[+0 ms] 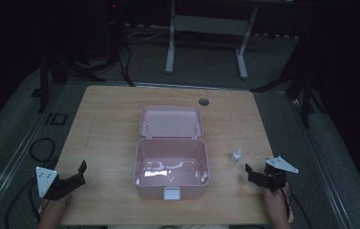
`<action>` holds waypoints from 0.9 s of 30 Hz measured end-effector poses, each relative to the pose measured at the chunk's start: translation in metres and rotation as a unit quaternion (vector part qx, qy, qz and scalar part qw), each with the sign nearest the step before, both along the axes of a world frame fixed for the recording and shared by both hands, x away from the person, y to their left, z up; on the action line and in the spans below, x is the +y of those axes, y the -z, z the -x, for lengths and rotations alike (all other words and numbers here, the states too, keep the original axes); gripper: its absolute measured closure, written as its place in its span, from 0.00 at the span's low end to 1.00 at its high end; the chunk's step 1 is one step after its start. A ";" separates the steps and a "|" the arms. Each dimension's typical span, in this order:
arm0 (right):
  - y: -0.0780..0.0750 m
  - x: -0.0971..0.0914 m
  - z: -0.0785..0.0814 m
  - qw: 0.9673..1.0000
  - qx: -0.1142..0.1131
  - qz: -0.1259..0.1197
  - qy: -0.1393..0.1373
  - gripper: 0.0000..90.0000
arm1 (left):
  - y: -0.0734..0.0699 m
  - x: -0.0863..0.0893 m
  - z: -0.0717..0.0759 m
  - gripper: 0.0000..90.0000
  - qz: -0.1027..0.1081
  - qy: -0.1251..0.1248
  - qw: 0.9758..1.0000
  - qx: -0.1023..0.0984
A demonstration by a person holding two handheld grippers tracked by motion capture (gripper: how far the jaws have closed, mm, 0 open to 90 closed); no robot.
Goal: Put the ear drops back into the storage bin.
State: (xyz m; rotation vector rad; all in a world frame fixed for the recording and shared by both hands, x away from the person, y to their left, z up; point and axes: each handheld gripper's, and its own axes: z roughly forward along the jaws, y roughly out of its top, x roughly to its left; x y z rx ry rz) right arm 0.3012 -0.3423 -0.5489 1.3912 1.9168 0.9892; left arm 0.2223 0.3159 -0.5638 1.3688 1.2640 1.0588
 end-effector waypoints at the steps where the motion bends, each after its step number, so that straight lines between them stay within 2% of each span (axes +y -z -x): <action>1: -0.002 0.000 -0.001 1.000 0.019 -0.012 -0.011 0.13 | 0.000 0.000 0.000 0.02 0.000 0.000 1.000 0.000; 2: -0.002 0.000 -0.001 1.000 0.019 -0.012 -0.011 0.13 | 0.000 0.000 0.000 0.02 0.000 0.001 1.000 0.000; 3: -0.004 0.002 -0.003 0.999 0.036 -0.008 -0.015 0.13 | 0.000 0.000 0.000 0.02 0.000 0.001 1.000 0.000; 4: -0.004 0.002 -0.003 0.999 0.036 -0.008 -0.015 0.13 | 0.000 0.000 0.000 0.02 0.000 0.001 1.000 0.000; 5: -0.006 0.004 -0.005 0.998 0.058 0.003 -0.025 0.13 | 0.000 0.000 0.000 0.02 0.001 0.002 1.000 0.000; 6: -0.007 0.005 -0.005 0.998 0.060 0.015 -0.029 0.13 | 0.000 0.000 0.000 0.02 0.002 0.002 1.000 0.000; 7: -0.007 0.005 -0.005 0.998 0.060 0.015 -0.029 0.13 | 0.000 0.000 0.000 0.02 0.002 0.002 1.000 0.000; 8: -0.007 0.007 -0.005 0.997 0.066 0.028 -0.032 0.13 | 0.000 0.000 0.000 0.02 0.002 0.002 1.000 0.000; 10: -0.009 0.011 -0.005 0.994 0.086 0.052 -0.041 0.13 | 0.000 0.000 0.000 0.02 0.002 0.003 1.000 0.000; 17: -0.014 0.012 -0.003 0.990 0.114 0.069 -0.055 0.13 | 0.000 0.000 0.000 0.02 0.002 0.003 1.000 0.000; 18: -0.015 0.011 -0.004 0.988 0.124 0.069 -0.059 0.13 | 0.000 0.000 0.000 0.02 0.002 0.003 1.000 0.000; 19: -0.018 0.010 -0.005 0.985 0.145 0.069 -0.069 0.13 | 0.000 0.000 0.000 0.02 0.002 0.003 1.000 0.000; 20: -0.018 0.010 -0.005 0.985 0.145 0.069 -0.069 0.13 | 0.000 0.000 0.000 0.02 0.002 0.003 1.000 0.001; 21: -0.019 0.009 -0.007 0.979 0.173 0.074 -0.079 0.13 | 0.000 0.000 0.000 0.02 0.003 0.004 1.000 0.001; 22: -0.019 0.009 -0.007 0.979 0.173 0.074 -0.079 0.13 | 0.000 0.000 0.000 0.02 0.003 0.004 1.000 0.001; 23: -0.022 0.009 -0.006 0.974 0.191 0.084 -0.088 0.13 | 0.000 0.000 0.000 0.02 0.002 0.004 1.000 0.000; 24: -0.022 0.009 -0.006 0.974 0.191 0.084 -0.088 0.13 | 0.000 0.000 0.000 0.02 0.001 0.005 1.000 0.001; 25: -0.023 0.008 -0.006 0.966 0.216 0.102 -0.103 0.13 | 0.000 0.000 0.000 0.02 0.002 0.005 1.000 0.001; 26: -0.024 0.008 -0.006 0.962 0.229 0.106 -0.108 0.13 | 0.000 0.000 0.000 0.02 0.002 0.004 1.000 0.001; 27: -0.024 0.008 -0.006 0.962 0.229 0.106 -0.108 0.13 | 0.000 0.000 0.000 0.02 0.003 0.004 1.000 0.001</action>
